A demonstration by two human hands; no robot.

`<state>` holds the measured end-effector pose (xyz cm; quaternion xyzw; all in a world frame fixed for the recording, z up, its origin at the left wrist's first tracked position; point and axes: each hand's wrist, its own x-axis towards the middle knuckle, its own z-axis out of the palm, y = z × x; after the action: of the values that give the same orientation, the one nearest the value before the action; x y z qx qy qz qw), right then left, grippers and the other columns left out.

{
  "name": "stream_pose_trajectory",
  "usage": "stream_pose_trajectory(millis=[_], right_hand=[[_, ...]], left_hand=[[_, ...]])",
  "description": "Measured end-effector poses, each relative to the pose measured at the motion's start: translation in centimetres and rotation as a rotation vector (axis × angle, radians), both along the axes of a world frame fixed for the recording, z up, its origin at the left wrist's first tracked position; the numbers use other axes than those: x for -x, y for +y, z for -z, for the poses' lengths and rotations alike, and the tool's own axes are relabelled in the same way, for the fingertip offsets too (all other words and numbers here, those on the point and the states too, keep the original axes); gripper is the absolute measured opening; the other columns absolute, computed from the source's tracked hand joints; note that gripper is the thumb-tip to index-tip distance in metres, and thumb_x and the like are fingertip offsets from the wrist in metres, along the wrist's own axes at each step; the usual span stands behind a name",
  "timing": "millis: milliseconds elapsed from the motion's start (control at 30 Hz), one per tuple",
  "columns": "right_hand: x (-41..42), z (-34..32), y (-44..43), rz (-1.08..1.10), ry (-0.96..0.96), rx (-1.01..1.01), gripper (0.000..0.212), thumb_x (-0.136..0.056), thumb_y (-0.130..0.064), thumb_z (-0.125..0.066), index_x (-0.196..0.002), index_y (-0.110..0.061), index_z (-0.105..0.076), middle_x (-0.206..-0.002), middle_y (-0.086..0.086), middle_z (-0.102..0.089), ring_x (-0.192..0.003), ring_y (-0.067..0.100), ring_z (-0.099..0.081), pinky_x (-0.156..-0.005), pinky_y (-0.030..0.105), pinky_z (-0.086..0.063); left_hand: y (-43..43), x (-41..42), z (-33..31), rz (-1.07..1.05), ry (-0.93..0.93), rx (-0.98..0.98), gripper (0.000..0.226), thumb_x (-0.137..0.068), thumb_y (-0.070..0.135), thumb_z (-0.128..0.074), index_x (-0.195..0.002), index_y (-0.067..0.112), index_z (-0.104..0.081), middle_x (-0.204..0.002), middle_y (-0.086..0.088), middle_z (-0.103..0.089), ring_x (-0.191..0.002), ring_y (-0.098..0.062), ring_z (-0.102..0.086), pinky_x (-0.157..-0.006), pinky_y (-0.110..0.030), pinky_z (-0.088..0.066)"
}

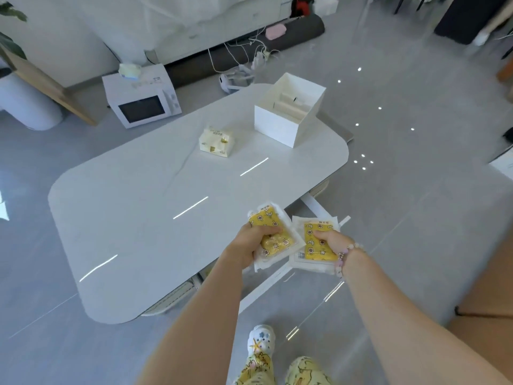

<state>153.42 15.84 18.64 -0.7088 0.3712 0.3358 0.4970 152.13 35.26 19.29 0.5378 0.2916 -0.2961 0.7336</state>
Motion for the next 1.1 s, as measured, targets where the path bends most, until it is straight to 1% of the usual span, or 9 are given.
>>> stream_pose_trajectory(millis=[167,300,433,600,700,800,867,967,1100], right_hand=[[-2.6,2.6,0.8,-0.12,0.124,0.037,0.034,-0.088,-0.039,-0.062,-0.104,-0.009,-0.057,-0.101,0.003,-0.062,-0.069,0.016,-0.057,-0.035,0.017,-0.038],[-4.7,6.8,1.6,-0.255,0.188,0.048,0.041,-0.085,-0.038,-0.064,-0.11,-0.006,-0.06,-0.106,0.004,-0.063,-0.091,0.021,-0.062,-0.069,0.029,-0.053],[-6.6,11.5,2.9,-0.425,0.28,0.068,0.039,-0.09,-0.036,-0.059,-0.114,-0.005,-0.058,-0.11,0.004,-0.059,-0.082,0.019,-0.056,-0.05,0.024,-0.037],[-8.1,22.0,5.2,-0.583,0.364,0.13,0.054,-0.092,-0.041,-0.055,-0.13,-0.003,-0.052,-0.135,0.014,-0.049,-0.111,0.028,-0.052,-0.047,0.025,-0.034],[-9.6,29.3,6.8,-0.625,0.35,0.121,0.052,-0.093,-0.042,-0.052,-0.129,-0.004,-0.053,-0.137,0.014,-0.048,-0.105,0.03,-0.057,-0.051,0.025,-0.04],[-11.6,36.2,8.1,-0.634,0.289,0.112,0.051,-0.094,-0.033,-0.053,-0.132,0.0,-0.049,-0.138,0.015,-0.048,-0.119,0.033,-0.052,-0.094,0.034,-0.047],[-12.8,39.9,8.6,-0.63,0.255,0.117,0.051,-0.09,-0.027,-0.059,-0.132,0.001,-0.048,-0.135,0.019,-0.05,-0.124,0.035,-0.049,-0.104,0.042,-0.04],[-14.4,43.6,9.2,-0.669,0.181,0.137,0.049,-0.086,-0.022,-0.061,-0.129,0.001,-0.052,-0.113,0.016,-0.057,-0.103,0.029,-0.057,-0.093,0.042,-0.045],[-15.1,45.5,10.2,-0.78,0.156,0.232,0.045,-0.091,-0.036,-0.055,-0.124,-0.005,-0.055,-0.104,0.011,-0.056,-0.069,0.029,-0.062,-0.054,0.027,-0.05]], left_hand=[[0.2,-0.6,3.8,-0.162,0.148,0.037,0.02,-0.085,0.004,-0.064,-0.104,0.006,-0.06,-0.101,-0.015,-0.069,-0.082,-0.027,-0.068,-0.068,-0.035,-0.057],[0.2,-0.3,7.4,-0.324,0.253,0.069,0.026,-0.084,0.002,-0.063,-0.11,0.004,-0.06,-0.104,-0.017,-0.069,-0.091,-0.031,-0.068,-0.08,-0.042,-0.056],[0.3,0.3,12.1,-0.423,0.319,0.059,0.025,-0.085,-0.001,-0.059,-0.109,0.007,-0.058,-0.105,-0.017,-0.066,-0.093,-0.031,-0.065,-0.072,-0.038,-0.055],[0.9,0.3,22.2,-0.517,0.415,0.035,0.019,-0.085,-0.002,-0.059,-0.101,0.008,-0.06,-0.097,-0.014,-0.067,-0.087,-0.029,-0.066,-0.071,-0.036,-0.054],[1.8,-0.8,29.2,-0.56,0.432,0.028,0.021,-0.084,0.0,-0.061,-0.103,0.008,-0.06,-0.095,-0.012,-0.067,-0.087,-0.027,-0.065,-0.075,-0.035,-0.054],[2.7,-2.2,35.7,-0.617,0.412,0.013,0.037,-0.083,0.002,-0.064,-0.118,0.008,-0.054,-0.108,-0.015,-0.066,-0.097,-0.029,-0.065,-0.082,-0.037,-0.054],[3.0,-3.1,39.4,-0.628,0.388,-0.02,0.04,-0.083,0.001,-0.065,-0.12,0.007,-0.052,-0.109,-0.013,-0.065,-0.101,-0.029,-0.063,-0.089,-0.039,-0.052],[3.0,-4.8,43.3,-0.587,0.374,-0.14,0.038,-0.081,0.009,-0.071,-0.113,0.009,-0.052,-0.107,-0.005,-0.062,-0.105,-0.026,-0.059,-0.097,-0.04,-0.047],[2.7,-5.8,46.5,-0.528,0.324,-0.31,0.046,-0.08,0.02,-0.073,-0.12,0.012,-0.051,-0.109,0.0,-0.059,-0.095,-0.018,-0.055,-0.078,-0.027,-0.046]])
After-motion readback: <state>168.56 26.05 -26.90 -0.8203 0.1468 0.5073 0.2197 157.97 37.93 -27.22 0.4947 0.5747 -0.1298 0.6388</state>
